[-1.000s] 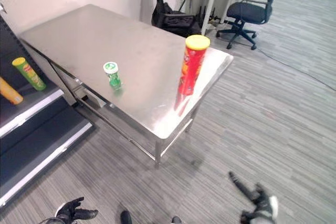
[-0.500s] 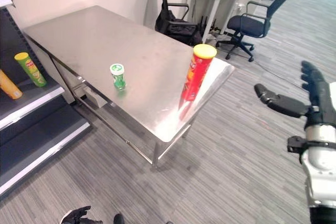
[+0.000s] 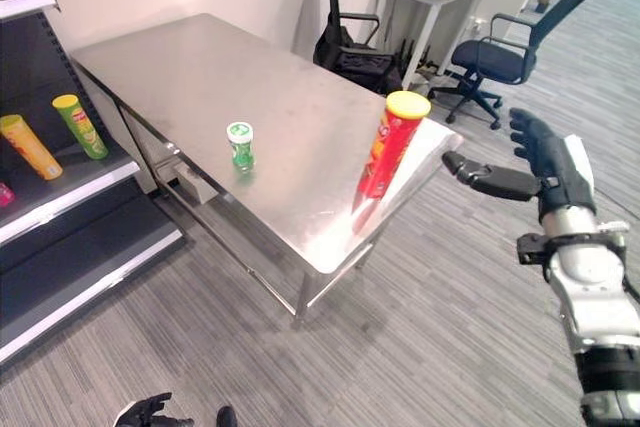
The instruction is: Put the goods on the table back onto the shelves and tidy them up.
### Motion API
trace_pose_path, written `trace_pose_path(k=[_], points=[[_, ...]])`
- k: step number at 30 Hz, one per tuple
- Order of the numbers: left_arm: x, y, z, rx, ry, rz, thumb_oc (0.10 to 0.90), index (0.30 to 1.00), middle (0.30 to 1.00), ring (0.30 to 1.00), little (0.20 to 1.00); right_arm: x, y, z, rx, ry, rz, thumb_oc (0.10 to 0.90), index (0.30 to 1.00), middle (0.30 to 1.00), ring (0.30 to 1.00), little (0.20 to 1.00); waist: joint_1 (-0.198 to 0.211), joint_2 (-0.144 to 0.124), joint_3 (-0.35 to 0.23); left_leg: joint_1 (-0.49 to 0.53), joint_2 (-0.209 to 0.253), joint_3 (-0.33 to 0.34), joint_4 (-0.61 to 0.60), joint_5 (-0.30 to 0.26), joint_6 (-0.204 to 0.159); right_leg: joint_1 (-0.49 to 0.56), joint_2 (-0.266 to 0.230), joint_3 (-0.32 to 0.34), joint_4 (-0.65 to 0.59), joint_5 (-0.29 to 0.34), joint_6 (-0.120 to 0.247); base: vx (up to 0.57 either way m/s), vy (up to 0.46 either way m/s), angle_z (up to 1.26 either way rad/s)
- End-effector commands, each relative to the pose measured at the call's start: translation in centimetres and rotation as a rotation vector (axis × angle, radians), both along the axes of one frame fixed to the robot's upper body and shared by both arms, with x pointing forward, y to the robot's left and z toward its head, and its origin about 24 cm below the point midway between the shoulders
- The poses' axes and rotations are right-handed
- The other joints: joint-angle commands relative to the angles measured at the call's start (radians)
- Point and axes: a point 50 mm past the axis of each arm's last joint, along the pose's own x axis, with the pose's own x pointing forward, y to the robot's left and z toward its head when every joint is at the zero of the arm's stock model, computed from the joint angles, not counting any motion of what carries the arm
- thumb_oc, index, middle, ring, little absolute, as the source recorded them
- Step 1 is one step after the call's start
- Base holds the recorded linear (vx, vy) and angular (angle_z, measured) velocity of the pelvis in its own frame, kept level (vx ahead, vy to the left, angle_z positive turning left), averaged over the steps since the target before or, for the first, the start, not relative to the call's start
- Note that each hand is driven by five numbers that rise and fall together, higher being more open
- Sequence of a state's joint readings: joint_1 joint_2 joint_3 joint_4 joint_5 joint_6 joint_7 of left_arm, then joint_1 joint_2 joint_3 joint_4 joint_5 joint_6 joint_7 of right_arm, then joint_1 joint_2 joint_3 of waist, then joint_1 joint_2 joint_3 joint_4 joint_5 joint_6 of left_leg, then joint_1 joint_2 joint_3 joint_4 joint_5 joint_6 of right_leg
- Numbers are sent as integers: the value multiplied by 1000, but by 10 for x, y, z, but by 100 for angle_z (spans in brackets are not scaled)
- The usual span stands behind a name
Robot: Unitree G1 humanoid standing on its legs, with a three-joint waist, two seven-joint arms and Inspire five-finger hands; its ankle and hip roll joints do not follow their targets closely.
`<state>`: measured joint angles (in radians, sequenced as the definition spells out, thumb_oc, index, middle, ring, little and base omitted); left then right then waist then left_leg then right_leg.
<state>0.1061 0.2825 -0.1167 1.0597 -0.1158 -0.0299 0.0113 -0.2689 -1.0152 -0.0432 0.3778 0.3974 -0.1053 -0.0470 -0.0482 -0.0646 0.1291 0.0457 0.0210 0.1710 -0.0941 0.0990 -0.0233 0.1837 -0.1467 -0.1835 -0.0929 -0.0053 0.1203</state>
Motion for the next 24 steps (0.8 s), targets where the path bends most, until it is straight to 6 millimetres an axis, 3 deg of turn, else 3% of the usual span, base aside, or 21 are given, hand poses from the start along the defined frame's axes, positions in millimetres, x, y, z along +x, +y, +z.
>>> trace_pose_path(k=[1, 8, 24], points=[[3, 8, 2, 40, 14, -74, 800, 900, 900, 900, 900, 6, 0, 81, -106, -245, 15, 800, 900, 900, 900, 900, 70, -28, -37, 66, 76, 29, 16, -104, -73, -66, -52, -60, 22, 46, 72, 0, -15, 7], [-4, 9, 0, 43, 33, -63, 800, 900, 900, 900, 900, 26, 8, 86, -134, -183, 35, 800, 900, 900, 900, 900, 97, -40, -34, 62, 81, 9, 17, -96, -82, -51, -45, -85, 22, 37, 65, 4, -25, 13], [-10, 11, 0, 59, 43, -40, 800, 900, 900, 900, 900, 37, 5, 89, -194, -158, -47, 800, 900, 900, 900, 900, 122, -42, -28, 52, 78, -26, 15, -90, -81, -39, -46, -114, 28, 30, 61, 4, -4, 5]])
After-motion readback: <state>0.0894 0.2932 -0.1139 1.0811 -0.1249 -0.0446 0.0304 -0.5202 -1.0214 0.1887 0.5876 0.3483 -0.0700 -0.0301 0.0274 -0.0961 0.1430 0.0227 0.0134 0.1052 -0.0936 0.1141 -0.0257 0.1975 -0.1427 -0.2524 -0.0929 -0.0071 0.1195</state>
